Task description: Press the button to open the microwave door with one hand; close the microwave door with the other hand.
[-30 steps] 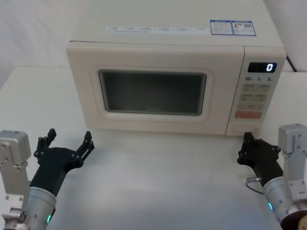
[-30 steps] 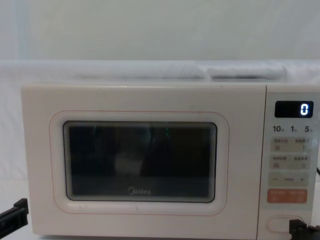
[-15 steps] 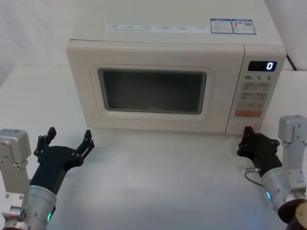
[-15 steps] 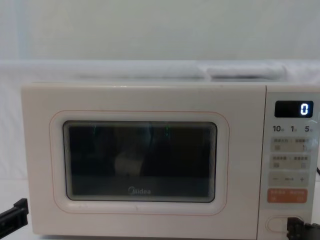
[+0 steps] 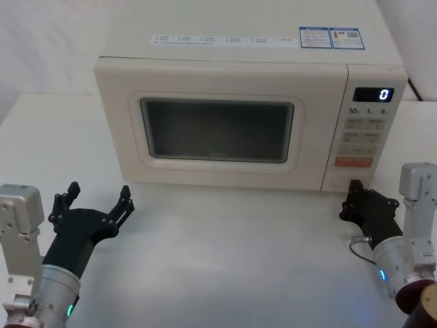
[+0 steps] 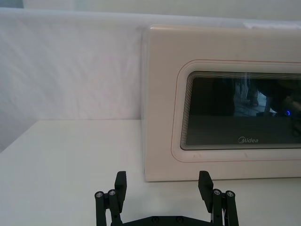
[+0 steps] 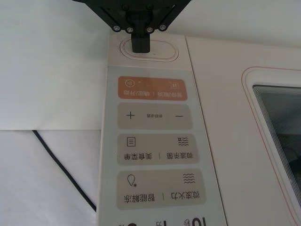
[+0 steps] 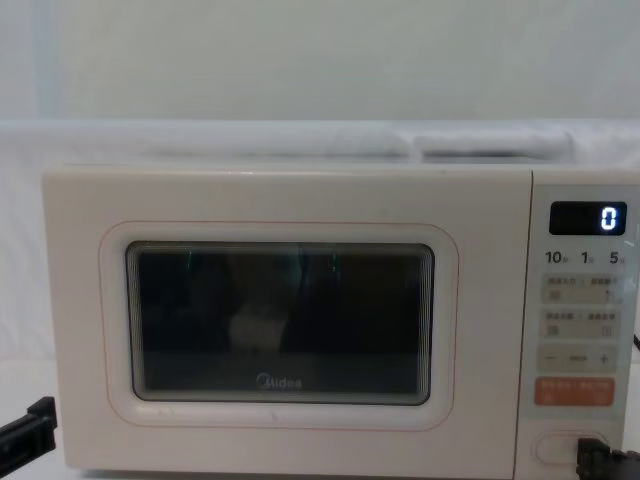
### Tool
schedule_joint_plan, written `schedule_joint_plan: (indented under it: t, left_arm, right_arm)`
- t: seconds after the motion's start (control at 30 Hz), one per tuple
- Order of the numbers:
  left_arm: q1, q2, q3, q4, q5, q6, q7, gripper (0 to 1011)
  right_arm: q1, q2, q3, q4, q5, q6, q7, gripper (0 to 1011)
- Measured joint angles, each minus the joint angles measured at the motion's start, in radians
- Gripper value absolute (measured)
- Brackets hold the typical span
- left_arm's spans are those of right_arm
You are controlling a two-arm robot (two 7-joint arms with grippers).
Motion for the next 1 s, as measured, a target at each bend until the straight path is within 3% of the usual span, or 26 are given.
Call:
schedule_joint_plan:
  t: [1.0]
  left_arm:
    - [0.000,0.000,0.000,0.000,0.000,0.000,0.000,1001]
  right_arm:
    - [0.040,-0.012,-0.008,0.042,-0.007,-0.010,0.001,0]
